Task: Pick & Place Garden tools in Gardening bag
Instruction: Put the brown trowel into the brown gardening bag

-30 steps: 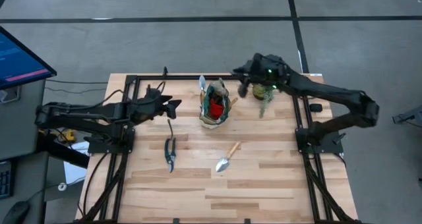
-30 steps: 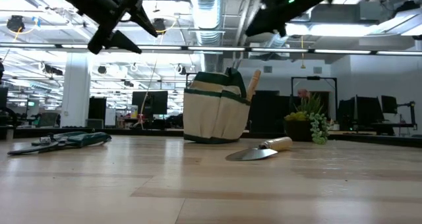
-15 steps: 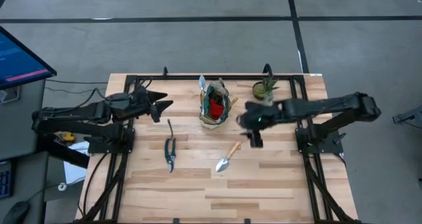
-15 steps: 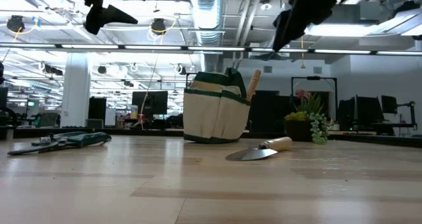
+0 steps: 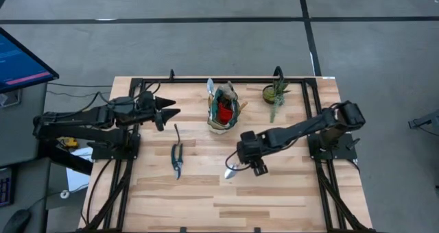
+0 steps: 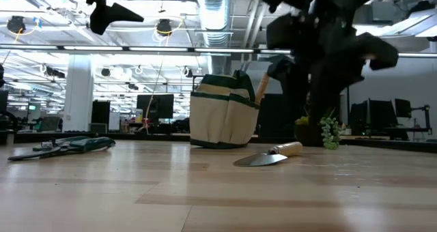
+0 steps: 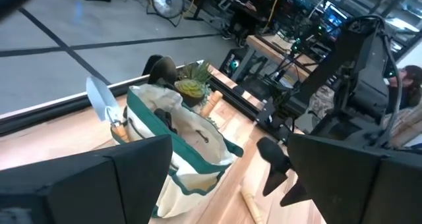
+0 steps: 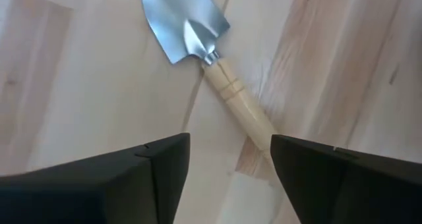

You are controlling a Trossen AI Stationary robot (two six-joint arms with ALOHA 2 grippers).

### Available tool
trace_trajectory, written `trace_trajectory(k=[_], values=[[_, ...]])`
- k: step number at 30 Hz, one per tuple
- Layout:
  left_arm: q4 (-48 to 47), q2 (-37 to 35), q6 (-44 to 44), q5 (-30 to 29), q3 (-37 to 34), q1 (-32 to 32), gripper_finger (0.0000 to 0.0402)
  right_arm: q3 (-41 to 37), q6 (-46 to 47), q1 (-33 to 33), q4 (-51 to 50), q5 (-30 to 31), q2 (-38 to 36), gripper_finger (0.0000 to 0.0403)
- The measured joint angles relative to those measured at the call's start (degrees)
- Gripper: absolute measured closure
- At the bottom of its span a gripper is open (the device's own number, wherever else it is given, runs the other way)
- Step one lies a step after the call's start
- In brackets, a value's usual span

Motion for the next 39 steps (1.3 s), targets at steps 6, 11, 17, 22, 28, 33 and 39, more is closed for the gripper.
trace_trajectory(k=[6,11,17,22,28,33,39], values=[[0.0,0.0,1.3,0.7,0.0,0.0,0.0108,0.0,1.9,0.1,0.5,2.6,1.9,0.0205],[0.0,0.0,1.3,0.7,0.0,0.0,0.0108,0.0,9.1,-2.0,0.0,3.3,1.5,0.0206],[0.2,0.0,1.1,0.7,0.0,0.0,0.0108,-0.1,44.0,-7.3,-9.9,-0.2,-0.2,0.0208],[0.6,0.0,1.2,0.7,0.0,0.0,0.0108,0.1,69.7,-7.3,-6.1,-7.2,-1.0,0.0207],[1.0,-0.1,1.2,0.7,0.0,0.0,0.0108,0.2,86.8,-4.2,-0.9,-3.3,0.1,0.021],[1.0,0.0,1.3,0.7,0.0,0.0,0.0108,0.0,94.9,-3.7,-1.9,0.0,1.2,0.0215],[1.0,0.0,1.3,0.6,0.0,0.0,0.0108,0.0,101.3,-4.2,-2.3,4.7,1.2,0.0217]])
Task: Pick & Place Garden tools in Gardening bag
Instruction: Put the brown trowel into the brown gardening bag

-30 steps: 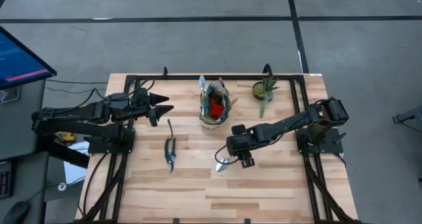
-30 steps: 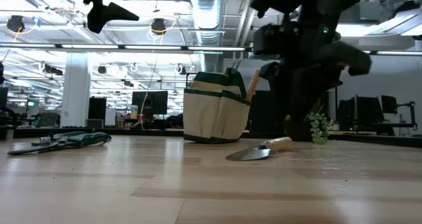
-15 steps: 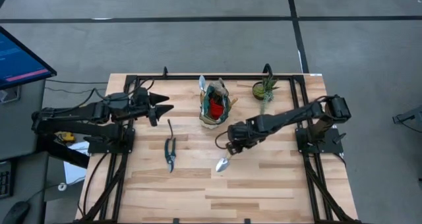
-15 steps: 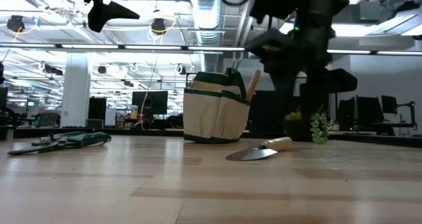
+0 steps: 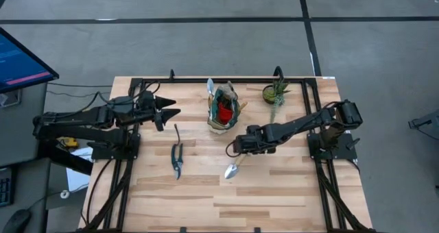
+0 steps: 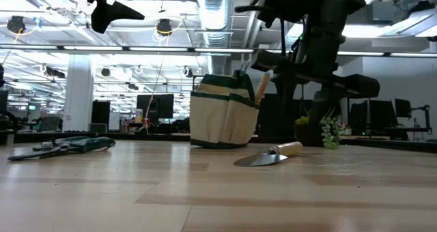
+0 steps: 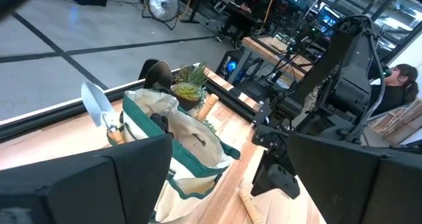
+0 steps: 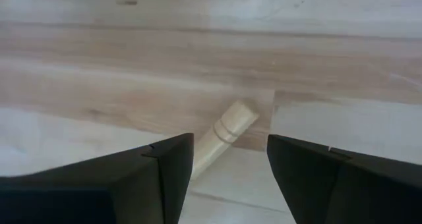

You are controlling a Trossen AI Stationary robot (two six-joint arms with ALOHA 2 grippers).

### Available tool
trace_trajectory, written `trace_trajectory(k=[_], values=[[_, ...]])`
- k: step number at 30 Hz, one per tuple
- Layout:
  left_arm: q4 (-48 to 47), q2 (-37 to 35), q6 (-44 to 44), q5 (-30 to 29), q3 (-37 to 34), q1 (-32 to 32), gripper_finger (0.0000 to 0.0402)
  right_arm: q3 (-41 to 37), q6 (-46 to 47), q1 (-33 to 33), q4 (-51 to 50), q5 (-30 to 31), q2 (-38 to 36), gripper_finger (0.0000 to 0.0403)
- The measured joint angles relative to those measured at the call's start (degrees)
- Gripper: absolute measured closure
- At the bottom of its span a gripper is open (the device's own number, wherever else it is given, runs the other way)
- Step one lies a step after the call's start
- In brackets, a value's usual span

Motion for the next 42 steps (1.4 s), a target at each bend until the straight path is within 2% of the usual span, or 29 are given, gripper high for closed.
trace_trajectory(k=[8,10,13,20,23,31,37,42], values=[[0.1,0.0,0.0,0.0,0.0,0.0,0.0108,0.0,4.2,0.7,0.3,-0.2,1.8,0.0217],[0.1,0.0,0.0,0.0,0.0,0.0,0.0108,-0.2,4.3,1.0,-0.4,-0.9,2.4,0.0217],[0.0,-0.1,0.0,0.0,0.0,0.0,0.0108,0.3,4.3,1.4,4.7,-2.1,5.5,0.0217],[0.1,-0.7,0.0,-0.1,0.1,0.1,0.0108,1.0,3.0,1.1,3.5,-4.9,7.4,0.022],[0.3,-0.8,0.0,-0.5,0.0,0.1,0.0108,1.0,3.2,1.2,2.1,-4.7,7.4,0.024],[0.1,-0.8,0.0,-0.8,0.0,0.1,0.0108,0.9,-3.2,0.5,0.6,-4.9,7.4,0.0349],[0.1,-0.8,0.0,-0.8,0.0,0.1,0.0108,0.9,-9.1,0.3,0.6,-3.0,7.1,0.0351],[0.1,-0.8,0.0,-0.7,0.0,0.1,0.0108,0.8,-12.6,1.1,-0.2,2.5,3.7,0.0351]])
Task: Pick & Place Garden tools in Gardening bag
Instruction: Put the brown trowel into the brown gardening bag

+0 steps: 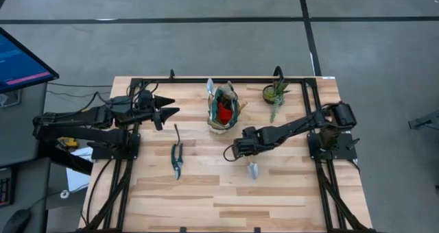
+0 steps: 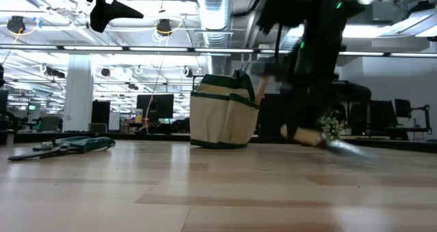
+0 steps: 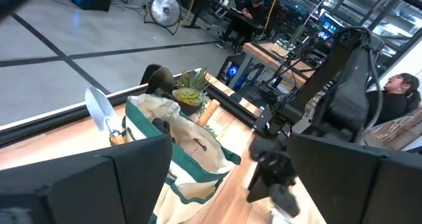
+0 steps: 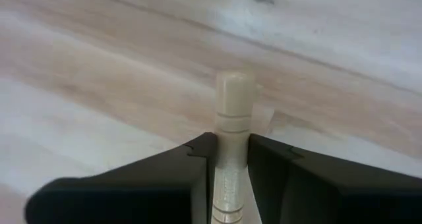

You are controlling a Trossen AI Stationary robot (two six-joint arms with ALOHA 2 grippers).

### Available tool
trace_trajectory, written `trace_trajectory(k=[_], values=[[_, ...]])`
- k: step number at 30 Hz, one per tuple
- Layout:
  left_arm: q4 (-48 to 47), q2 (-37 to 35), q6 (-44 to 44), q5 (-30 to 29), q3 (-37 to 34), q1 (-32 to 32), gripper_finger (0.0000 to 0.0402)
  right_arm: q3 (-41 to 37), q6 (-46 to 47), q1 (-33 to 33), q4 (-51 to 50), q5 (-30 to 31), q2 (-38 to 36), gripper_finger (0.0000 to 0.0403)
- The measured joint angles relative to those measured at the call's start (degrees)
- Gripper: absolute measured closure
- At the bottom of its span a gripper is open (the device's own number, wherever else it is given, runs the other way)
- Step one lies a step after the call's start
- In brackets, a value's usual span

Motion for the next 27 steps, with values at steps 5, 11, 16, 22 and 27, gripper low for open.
trace_trajectory(k=[5,11,16,22,27], values=[[0.3,0.0,0.0,0.0,0.0,0.0,0.0108,0.0,-2.7,1.7,-2.8,7.3,-7.1,0.0351],[0.6,0.0,0.0,0.0,0.0,0.0,0.0108,0.0,-9.3,3.0,-6.7,17.0,-15.9,0.0351],[0.8,0.0,0.0,0.0,0.0,0.0,0.0108,0.1,-22.9,4.2,-5.5,26.8,-21.4,0.0351],[1.2,0.0,-0.2,0.2,0.0,0.0,0.0108,0.1,-43.2,4.6,-1.6,35.0,-24.6,0.0351],[1.4,0.0,-0.2,0.2,0.0,0.0,0.0108,0.1,-58.5,2.5,5.5,35.1,-24.5,0.0351]])
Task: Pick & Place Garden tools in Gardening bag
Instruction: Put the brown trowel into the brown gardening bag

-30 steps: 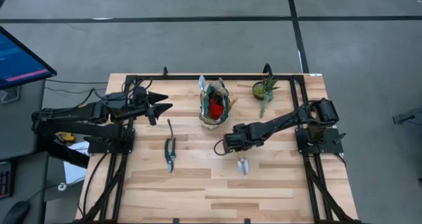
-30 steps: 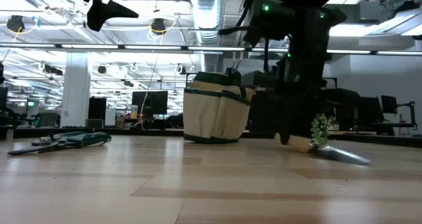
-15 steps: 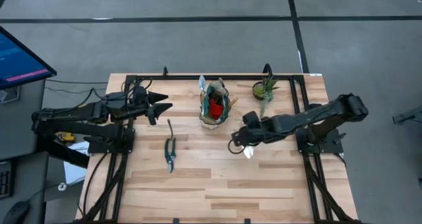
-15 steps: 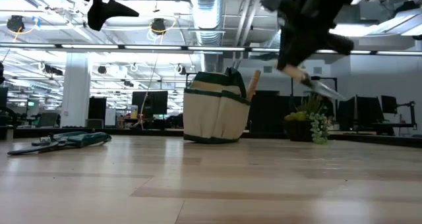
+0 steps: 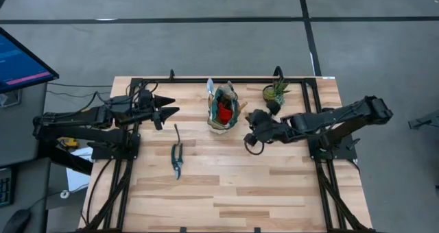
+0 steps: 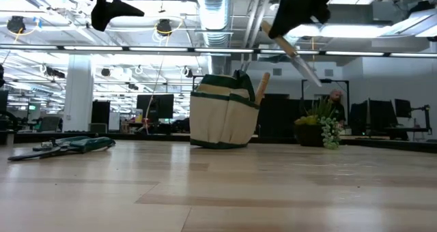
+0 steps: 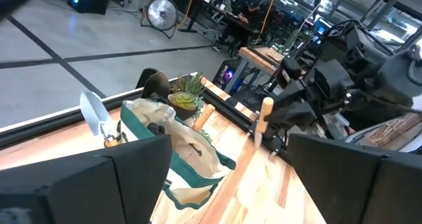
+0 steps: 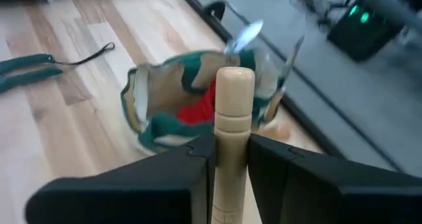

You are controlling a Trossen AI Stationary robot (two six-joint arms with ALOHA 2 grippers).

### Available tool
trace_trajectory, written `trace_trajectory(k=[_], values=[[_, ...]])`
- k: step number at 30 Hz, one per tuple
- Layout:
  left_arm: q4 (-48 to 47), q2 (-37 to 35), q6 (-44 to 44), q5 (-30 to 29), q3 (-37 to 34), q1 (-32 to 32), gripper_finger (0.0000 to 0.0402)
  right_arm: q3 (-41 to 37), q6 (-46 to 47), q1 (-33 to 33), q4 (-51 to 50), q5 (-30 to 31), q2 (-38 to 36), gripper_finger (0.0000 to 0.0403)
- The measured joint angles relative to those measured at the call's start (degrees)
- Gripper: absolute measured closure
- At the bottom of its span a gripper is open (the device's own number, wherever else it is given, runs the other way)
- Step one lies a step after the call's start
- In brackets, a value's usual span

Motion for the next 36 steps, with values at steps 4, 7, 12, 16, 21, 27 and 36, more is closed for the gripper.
trace_trajectory(k=[4,7,12,16,21,27,36], values=[[0.1,0.0,0.0,0.0,0.0,0.0,0.0108,-1.3,-9.1,-2.4,9.3,0.4,-0.8,0.0351],[0.1,0.0,0.0,-0.1,0.0,0.0,0.0108,-4.1,-15.3,-5.1,21.1,-4.7,-4.1,0.0351],[0.2,0.0,-0.3,-0.3,0.0,0.0,0.0108,-14.5,-17.7,-7.7,39.6,-9.4,-8.9,0.0351],[0.5,0.0,-0.5,-0.3,0.0,0.0,0.0108,-23.9,-17.9,-7.3,58.4,-9.4,-10.2,0.0351],[1.1,0.0,-0.5,-0.5,0.0,0.0,0.0108,-28.3,-19.1,-6.4,68.5,-9.4,-6.2,0.0351],[1.5,0.0,-0.5,-1.5,0.0,0.0,0.0108,-28.3,-22.1,-6.9,77.5,-10.9,1.3,0.0351],[2.0,0.0,-0.5,-1.8,0.0,0.0,0.0108,-28.2,-23.7,-9.2,84.4,-14.1,6.8,0.0351]])
